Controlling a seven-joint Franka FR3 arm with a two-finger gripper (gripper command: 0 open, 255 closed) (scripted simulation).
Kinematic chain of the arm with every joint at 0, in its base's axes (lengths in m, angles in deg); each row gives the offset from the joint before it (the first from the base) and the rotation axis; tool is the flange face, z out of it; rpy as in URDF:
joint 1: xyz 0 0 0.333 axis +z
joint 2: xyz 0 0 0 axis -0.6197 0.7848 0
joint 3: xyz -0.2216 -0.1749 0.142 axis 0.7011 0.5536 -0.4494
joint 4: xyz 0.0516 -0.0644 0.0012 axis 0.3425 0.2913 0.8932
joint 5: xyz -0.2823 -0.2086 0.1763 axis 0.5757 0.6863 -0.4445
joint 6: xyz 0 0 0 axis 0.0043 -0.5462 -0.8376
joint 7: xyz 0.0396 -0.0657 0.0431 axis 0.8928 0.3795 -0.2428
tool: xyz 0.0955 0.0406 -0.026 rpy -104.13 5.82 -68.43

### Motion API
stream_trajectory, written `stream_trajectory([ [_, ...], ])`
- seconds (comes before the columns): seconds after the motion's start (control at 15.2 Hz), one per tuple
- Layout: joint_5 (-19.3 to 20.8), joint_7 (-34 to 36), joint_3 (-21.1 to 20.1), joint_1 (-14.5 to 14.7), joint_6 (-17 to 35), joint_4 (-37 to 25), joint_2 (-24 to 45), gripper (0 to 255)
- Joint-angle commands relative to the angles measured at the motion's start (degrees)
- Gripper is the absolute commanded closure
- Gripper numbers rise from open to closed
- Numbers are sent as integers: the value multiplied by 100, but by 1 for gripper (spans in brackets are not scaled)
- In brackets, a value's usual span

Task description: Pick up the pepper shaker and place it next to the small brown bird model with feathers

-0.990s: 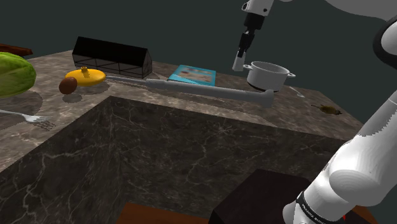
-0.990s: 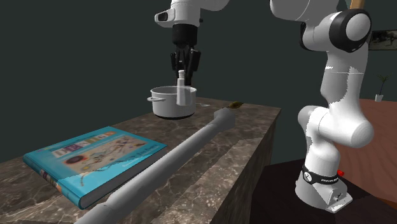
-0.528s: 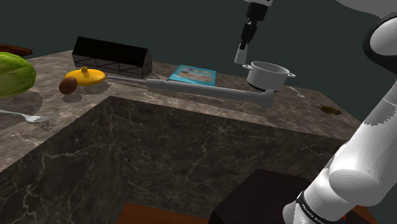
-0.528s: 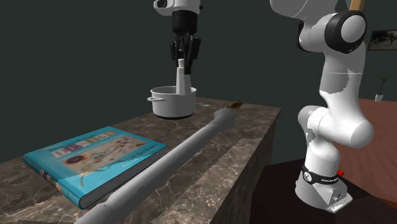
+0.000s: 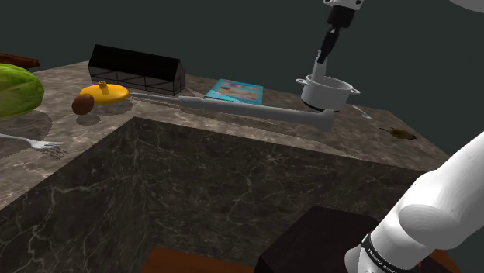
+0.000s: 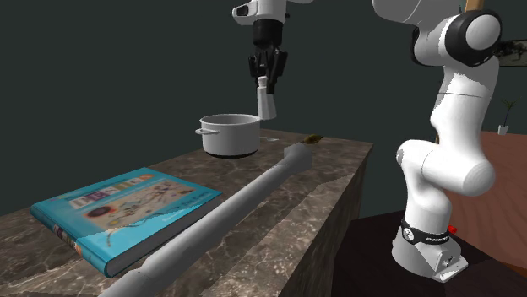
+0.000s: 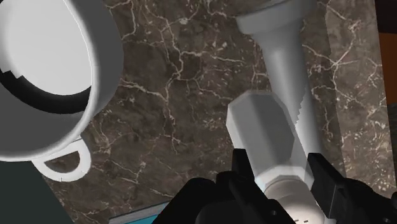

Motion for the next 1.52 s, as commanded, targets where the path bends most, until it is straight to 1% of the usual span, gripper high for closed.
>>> stream_trajectory([
  [0.0, 98, -169, 81, -80, 26, 354, -330, 255],
  [0.33, 322, -669, 366, -310, -54, 827, -887, 255],
  [0.73, 620, -1331, 781, -583, -210, 1147, -1387, 255],
  [1.25, 1030, -2334, 1466, -908, -450, 1194, -1747, 255],
  [1.45, 1197, -2823, 1829, -1018, -549, 1083, -1785, 255],
])
